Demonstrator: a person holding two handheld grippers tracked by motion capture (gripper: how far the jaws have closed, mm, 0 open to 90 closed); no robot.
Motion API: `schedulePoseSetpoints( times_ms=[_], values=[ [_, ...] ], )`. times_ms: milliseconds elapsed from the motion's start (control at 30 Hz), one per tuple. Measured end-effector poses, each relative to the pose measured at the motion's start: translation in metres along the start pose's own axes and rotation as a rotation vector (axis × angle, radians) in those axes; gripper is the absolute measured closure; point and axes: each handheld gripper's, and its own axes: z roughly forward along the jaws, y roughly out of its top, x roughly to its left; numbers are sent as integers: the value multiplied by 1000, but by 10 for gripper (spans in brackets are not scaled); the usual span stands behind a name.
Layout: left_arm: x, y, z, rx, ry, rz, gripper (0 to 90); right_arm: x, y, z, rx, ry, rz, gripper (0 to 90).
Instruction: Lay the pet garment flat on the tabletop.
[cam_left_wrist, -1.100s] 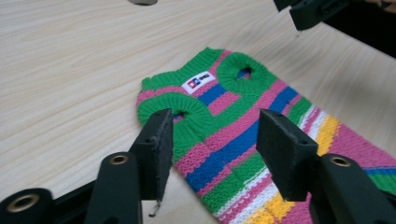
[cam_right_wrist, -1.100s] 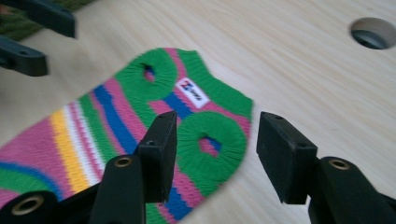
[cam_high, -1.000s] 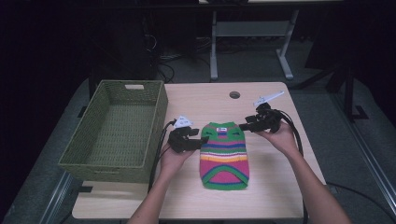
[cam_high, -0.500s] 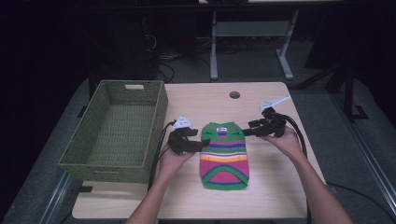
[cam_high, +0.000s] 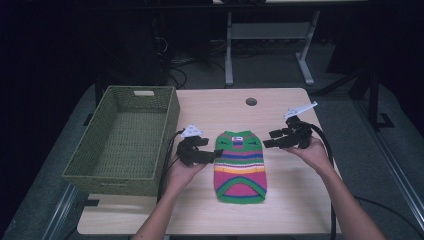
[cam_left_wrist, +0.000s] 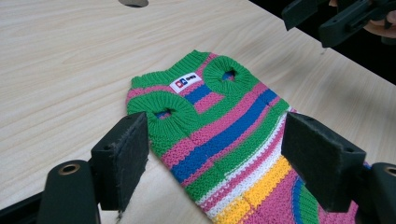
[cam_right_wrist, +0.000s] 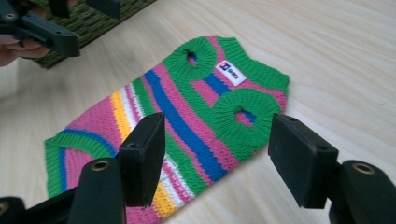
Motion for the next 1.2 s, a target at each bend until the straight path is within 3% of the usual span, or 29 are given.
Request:
schedulePoseSetpoints(
  times_ms=[367,900,1200],
  values=[
    [-10,-6,-3,15,-30,4,226,5,-8,-1,23,17,-5,332],
    [-22,-15,-5,40,-46,34,219,12,-27,-13,-8,49,-5,325],
    [-27,-20,-11,45,-52,42,218,14,-37,-18,-10,44,-6,317]
  ],
)
